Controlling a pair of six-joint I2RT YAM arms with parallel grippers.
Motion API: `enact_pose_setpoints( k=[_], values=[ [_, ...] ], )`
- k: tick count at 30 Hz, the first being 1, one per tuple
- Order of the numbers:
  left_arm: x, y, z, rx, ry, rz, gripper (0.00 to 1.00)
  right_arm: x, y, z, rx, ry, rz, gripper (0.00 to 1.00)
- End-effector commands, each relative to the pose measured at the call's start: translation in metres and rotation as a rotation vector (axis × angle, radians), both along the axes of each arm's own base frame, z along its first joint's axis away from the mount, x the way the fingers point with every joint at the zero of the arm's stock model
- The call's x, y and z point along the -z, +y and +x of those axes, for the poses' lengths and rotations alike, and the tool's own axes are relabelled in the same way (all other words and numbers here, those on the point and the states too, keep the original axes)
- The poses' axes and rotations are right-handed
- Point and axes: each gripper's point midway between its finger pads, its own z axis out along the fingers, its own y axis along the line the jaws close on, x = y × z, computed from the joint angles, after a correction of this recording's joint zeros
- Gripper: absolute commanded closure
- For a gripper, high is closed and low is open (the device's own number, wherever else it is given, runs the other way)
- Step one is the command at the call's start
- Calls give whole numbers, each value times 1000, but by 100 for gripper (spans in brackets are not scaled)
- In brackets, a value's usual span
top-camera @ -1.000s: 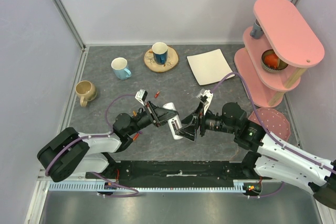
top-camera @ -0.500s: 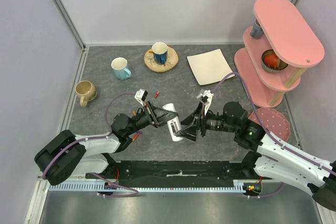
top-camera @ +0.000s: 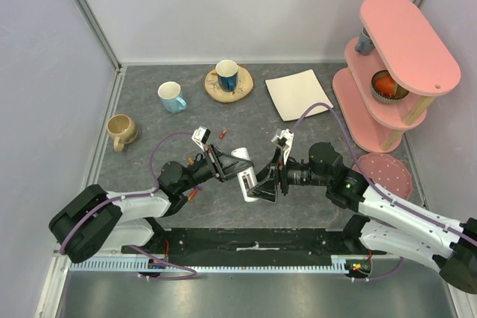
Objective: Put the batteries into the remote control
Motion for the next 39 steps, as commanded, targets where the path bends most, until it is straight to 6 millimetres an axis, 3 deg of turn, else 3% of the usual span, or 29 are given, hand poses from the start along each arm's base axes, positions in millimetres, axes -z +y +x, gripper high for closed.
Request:
enact_pose_setpoints(
  k=[1,39],
  values=[
    [-86,24,-33,12,-342,-273,98,-10,4,2,-11,-25,28,25],
    [-96,26,-61,87,-467,-281,98,-5,15,12,-21,85,12,30]
  ],
)
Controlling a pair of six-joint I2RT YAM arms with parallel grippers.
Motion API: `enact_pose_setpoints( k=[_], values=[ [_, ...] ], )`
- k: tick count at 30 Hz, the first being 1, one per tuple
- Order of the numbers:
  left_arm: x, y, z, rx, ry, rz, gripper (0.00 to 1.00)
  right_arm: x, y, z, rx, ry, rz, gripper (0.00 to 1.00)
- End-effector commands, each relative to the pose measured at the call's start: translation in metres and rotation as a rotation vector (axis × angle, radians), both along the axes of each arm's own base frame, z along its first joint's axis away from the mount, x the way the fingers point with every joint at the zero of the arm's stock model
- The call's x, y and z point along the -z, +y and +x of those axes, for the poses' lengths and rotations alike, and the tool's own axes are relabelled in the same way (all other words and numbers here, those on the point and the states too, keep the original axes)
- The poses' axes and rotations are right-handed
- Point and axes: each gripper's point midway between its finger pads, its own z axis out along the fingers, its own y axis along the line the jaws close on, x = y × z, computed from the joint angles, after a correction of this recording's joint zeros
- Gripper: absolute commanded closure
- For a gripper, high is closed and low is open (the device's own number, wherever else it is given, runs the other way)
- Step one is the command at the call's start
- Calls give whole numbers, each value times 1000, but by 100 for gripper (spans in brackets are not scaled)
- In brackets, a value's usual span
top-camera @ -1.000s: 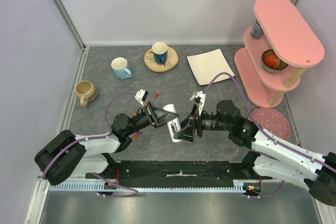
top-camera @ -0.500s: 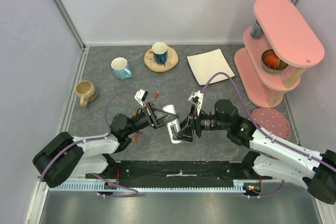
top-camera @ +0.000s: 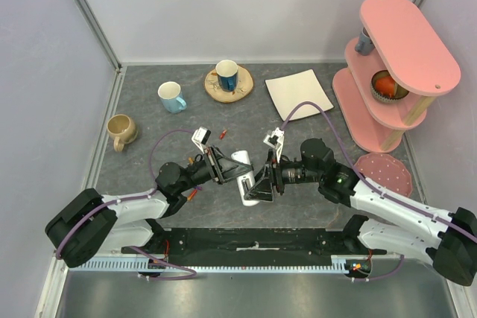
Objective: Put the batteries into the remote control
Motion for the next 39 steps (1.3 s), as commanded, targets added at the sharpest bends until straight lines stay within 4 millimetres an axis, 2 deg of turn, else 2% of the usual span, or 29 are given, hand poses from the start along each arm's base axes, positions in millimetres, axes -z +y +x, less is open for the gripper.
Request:
enact_pose_setpoints(
  k=[1,20,25,29,35,39],
  values=[
    [-91,25,-48,74,-367,-300,98,-16,4,17,50,-30,29,30],
    [-91,19,-56,101,-384,-299,98,-20,18,25,59,59,58,36],
    [-89,18,-54,92,-379,-296,98,-24,19,25,48,60,66,34],
    [-80,17,-46,55,-351,-278,98,-34,15,21,36,34,76,25],
    [-50,11,-25,0,-262,-209,98,-64,3,15,29,-63,68,18],
    [-36,14,-8,-51,-220,-175,98,-80,-11,14,47,-139,39,16]
  ],
)
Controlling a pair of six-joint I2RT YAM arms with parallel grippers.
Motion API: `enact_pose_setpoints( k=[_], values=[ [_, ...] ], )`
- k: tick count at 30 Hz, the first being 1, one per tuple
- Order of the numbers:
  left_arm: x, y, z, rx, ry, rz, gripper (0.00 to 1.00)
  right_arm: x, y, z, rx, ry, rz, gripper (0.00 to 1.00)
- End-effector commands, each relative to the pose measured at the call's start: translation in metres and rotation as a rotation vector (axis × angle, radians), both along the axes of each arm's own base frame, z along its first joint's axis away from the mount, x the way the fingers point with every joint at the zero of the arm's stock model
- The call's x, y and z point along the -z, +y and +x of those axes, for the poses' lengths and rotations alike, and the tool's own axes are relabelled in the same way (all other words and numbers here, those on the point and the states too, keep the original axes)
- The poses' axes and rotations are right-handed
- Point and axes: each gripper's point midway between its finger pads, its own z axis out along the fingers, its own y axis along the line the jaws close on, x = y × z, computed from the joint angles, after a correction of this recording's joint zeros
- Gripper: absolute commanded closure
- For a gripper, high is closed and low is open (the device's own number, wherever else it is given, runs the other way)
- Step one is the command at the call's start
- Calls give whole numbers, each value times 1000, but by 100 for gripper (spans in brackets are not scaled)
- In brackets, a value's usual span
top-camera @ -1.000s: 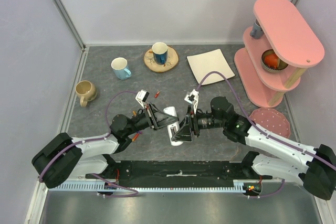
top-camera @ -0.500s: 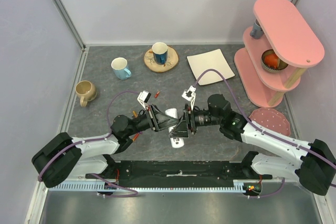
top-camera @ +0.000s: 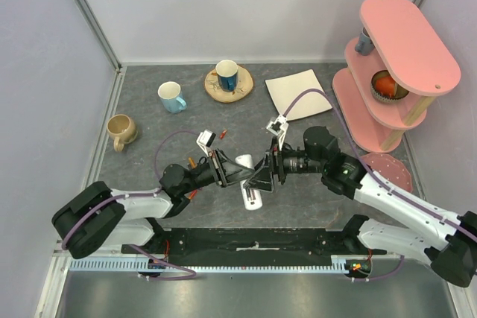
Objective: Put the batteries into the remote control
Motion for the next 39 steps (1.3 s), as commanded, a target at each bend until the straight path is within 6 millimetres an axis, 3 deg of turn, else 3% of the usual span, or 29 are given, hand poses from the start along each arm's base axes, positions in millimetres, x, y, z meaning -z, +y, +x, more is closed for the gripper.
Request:
enact_pose_setpoints(
  k=[1,3,5,6,9,11,12,17,20,22,23,30,36,39],
  values=[
    [-43,25,2,-90,-197,-188,98,-49,-17,-1,15,-167,18,16],
    [-39,29,9,-112,-193,-177,98,-49,-26,15,103,-230,-31,16],
    [-41,37,15,-137,-195,-180,98,-34,-37,30,202,-235,-117,18],
    [-37,40,15,-144,-190,-172,98,-30,-48,49,323,-253,-158,19],
    [-28,56,21,-188,-165,-150,98,14,-70,82,538,-221,-295,23],
    [-19,64,27,-223,-147,-122,98,34,-67,87,535,-205,-343,27],
    [-9,69,27,-238,-123,-87,98,54,-61,92,523,-185,-394,27],
    [19,80,33,-319,-84,47,98,91,-46,110,481,-211,-478,33],
    [20,87,32,-372,-115,114,98,122,-41,127,463,-227,-588,38],
    [9,95,27,-403,-170,103,98,125,-35,135,454,-239,-609,40],
    [18,97,28,-414,-144,130,98,136,-35,140,464,-230,-643,40],
    [34,97,20,-376,-87,128,98,154,-11,165,562,-104,-658,32],
    [28,91,16,-323,-108,108,98,173,-10,166,654,0,-673,29],
    [39,91,17,-327,-89,121,98,185,-11,159,687,52,-687,29]
  ],
)
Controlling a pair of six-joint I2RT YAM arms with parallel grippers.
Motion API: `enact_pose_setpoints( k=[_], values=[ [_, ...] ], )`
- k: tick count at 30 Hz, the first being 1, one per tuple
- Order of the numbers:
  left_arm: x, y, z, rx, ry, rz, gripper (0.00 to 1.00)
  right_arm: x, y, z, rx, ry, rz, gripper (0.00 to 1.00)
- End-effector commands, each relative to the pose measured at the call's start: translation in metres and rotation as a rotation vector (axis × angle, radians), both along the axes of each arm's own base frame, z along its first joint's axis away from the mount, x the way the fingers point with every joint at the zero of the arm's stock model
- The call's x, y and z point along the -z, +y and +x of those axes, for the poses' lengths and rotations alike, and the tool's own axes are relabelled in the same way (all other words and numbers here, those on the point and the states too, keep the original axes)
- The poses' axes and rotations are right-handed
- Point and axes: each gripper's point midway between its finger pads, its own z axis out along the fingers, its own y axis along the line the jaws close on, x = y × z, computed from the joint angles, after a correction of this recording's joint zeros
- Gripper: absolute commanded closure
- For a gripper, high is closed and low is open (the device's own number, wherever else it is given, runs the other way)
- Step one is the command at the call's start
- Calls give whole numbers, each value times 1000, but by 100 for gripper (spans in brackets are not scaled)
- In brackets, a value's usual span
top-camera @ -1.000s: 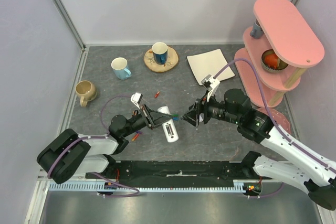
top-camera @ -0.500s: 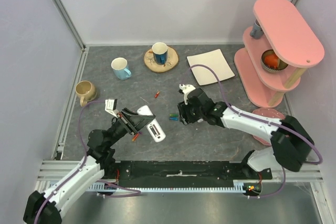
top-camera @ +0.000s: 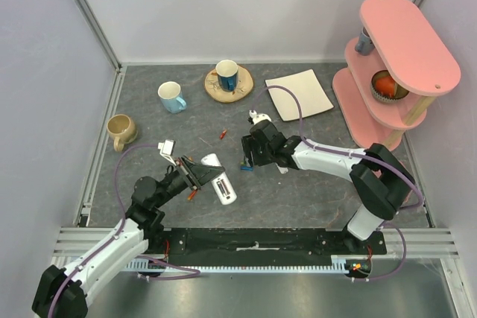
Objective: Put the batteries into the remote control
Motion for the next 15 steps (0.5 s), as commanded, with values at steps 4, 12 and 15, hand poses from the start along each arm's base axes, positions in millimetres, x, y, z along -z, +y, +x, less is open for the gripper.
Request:
enact_pose_setpoints(
  k=[4,12,15],
  values=[
    [13,4,-7,9,-26,-13,98,-2,14,-4,145,-22,39,27],
    [16,4,-9,15,-17,-12,98,9,9,-10,247,-27,14,22],
    [16,5,-9,12,-16,-12,98,11,1,-7,309,-40,-2,20]
  ],
)
